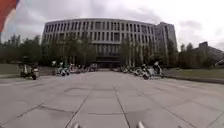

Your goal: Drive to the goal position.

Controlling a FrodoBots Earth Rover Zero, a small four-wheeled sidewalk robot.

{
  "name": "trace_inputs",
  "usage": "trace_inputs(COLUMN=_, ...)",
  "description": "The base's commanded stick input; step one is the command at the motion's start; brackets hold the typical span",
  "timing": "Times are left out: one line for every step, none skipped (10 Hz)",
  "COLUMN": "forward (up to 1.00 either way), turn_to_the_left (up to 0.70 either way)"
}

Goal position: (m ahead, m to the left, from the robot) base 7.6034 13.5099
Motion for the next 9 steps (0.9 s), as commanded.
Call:
trace_inputs(forward=0.45, turn_to_the_left=0.00)
trace_inputs(forward=0.45, turn_to_the_left=0.00)
trace_inputs(forward=0.45, turn_to_the_left=0.00)
trace_inputs(forward=0.45, turn_to_the_left=0.00)
trace_inputs(forward=0.45, turn_to_the_left=0.00)
trace_inputs(forward=0.45, turn_to_the_left=0.00)
trace_inputs(forward=0.45, turn_to_the_left=0.00)
trace_inputs(forward=0.45, turn_to_the_left=0.00)
trace_inputs(forward=0.45, turn_to_the_left=0.00)
